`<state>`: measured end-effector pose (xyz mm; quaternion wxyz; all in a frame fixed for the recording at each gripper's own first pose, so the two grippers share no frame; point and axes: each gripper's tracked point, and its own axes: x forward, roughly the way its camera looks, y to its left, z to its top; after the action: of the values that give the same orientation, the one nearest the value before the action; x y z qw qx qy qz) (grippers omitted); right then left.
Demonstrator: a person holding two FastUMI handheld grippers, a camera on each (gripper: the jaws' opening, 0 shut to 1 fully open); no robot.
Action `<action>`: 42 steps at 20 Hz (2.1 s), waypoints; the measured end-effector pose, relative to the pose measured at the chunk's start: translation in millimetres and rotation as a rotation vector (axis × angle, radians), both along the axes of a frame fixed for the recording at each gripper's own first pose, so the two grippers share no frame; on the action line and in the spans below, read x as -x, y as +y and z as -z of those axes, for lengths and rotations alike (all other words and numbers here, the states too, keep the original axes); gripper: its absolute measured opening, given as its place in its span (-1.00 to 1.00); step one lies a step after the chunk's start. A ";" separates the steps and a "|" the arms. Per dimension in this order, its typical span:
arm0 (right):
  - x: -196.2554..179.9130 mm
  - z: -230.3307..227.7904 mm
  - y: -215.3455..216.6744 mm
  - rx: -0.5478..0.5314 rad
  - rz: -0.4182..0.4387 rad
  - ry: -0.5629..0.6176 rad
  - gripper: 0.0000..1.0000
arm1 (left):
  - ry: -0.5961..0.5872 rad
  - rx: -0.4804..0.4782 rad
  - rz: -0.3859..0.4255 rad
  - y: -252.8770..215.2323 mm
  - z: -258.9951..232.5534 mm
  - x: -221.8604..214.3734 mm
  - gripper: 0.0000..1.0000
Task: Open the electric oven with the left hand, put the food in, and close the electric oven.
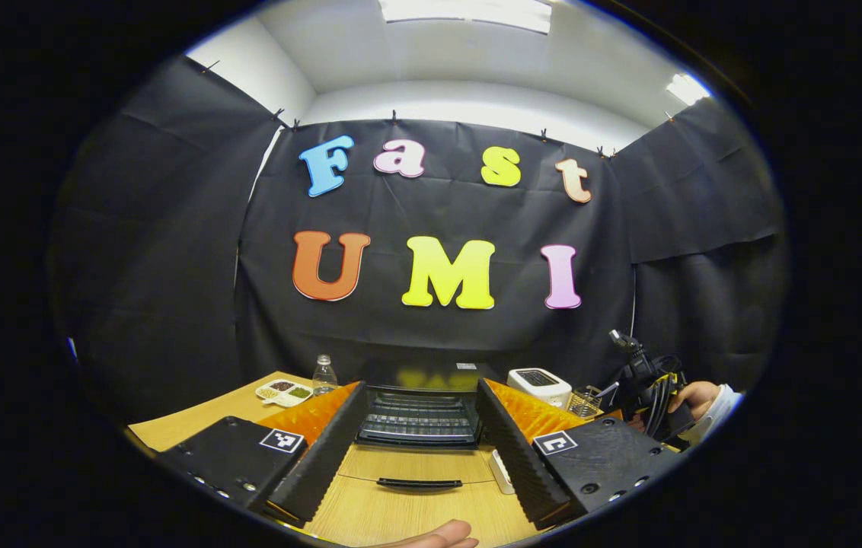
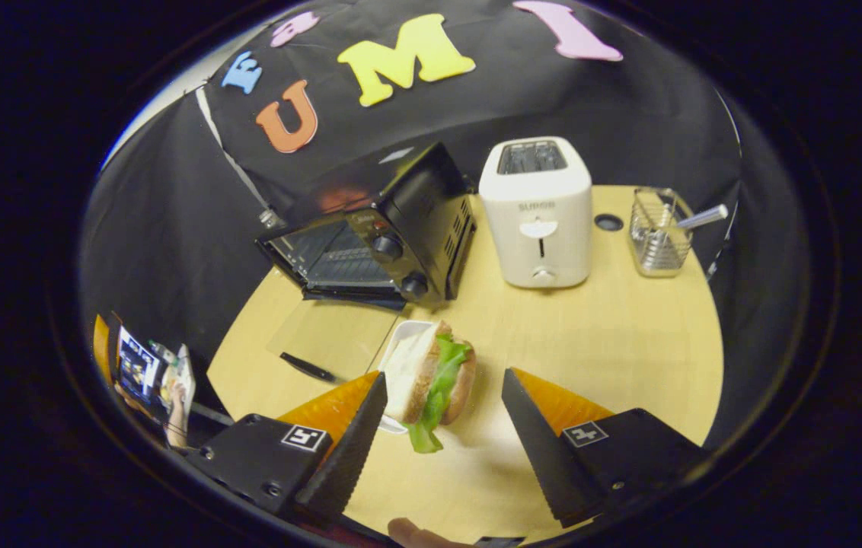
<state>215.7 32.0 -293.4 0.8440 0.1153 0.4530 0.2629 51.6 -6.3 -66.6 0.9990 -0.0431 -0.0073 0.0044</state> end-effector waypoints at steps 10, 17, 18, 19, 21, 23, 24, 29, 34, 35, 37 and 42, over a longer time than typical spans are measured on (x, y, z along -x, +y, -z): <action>-23.9 31.2 20.6 -0.125 -0.085 0.224 0.80 | 0.039 -0.063 -0.026 1.1 9.9 -6.9 0.87; -19.9 29.6 26.0 -0.289 -0.043 0.369 -0.12 | 0.055 -0.040 -0.025 5.7 16.8 -3.1 0.87; -20.2 26.7 27.5 -0.296 -0.034 0.366 -0.17 | 0.051 -0.038 -0.027 6.9 16.4 -2.9 0.88; -18.3 24.1 27.0 -0.293 -0.034 0.357 -0.23 | 0.049 -0.036 -0.021 6.8 14.6 -1.5 0.88; -15.5 15.5 25.7 -0.292 -0.032 0.328 -0.18 | 0.045 -0.039 -0.012 7.6 14.9 1.2 0.87; -12.8 4.9 23.1 -0.297 -0.021 0.290 -0.22 | 0.040 -0.042 -0.011 10.8 15.0 3.5 0.88; -11.0 2.2 23.8 -0.299 -0.020 0.278 -0.23 | 0.040 -0.040 -0.004 11.0 17.4 5.7 0.88; 0.9 -11.4 21.0 -0.322 0.028 0.236 -0.26 | 0.031 -0.024 0.017 17.2 20.5 11.1 0.88; 20.2 -41.0 38.4 -0.433 0.077 0.171 -0.27 | 0.022 -0.036 0.033 29.0 23.4 18.9 0.87; 26.7 -45.0 44.4 -0.454 0.086 0.160 -0.27 | 0.021 -0.033 0.035 31.8 24.0 20.1 0.87; 38.9 -50.4 58.5 -0.504 0.117 0.148 -0.27 | 0.018 -0.018 0.043 38.4 26.1 21.1 0.87; 74.4 -55.6 119.8 -0.629 0.185 0.149 -0.28 | 0.030 -0.014 0.045 61.8 32.7 27.9 0.88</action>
<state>141.4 151.8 -237.8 0.7520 0.4297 0.3977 0.3028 23.7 55.5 -99.3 0.9992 -0.0360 0.0086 -0.0174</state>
